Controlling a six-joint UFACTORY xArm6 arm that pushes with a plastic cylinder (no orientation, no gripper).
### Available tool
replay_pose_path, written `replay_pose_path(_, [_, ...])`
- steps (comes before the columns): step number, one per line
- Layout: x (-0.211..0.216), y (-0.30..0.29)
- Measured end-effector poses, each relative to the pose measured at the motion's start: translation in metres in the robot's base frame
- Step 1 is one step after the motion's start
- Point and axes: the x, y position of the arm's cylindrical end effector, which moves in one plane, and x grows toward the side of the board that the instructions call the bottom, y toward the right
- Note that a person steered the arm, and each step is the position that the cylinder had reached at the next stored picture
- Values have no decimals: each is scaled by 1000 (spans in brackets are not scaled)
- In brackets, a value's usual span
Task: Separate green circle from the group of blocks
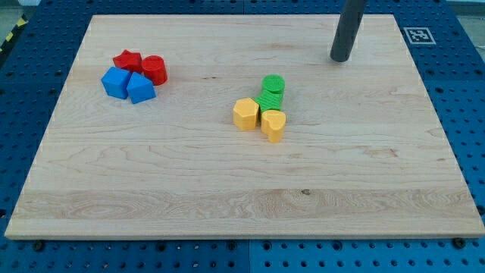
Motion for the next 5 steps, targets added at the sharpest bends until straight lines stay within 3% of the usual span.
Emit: replay_pose_path(5, [0,-30])
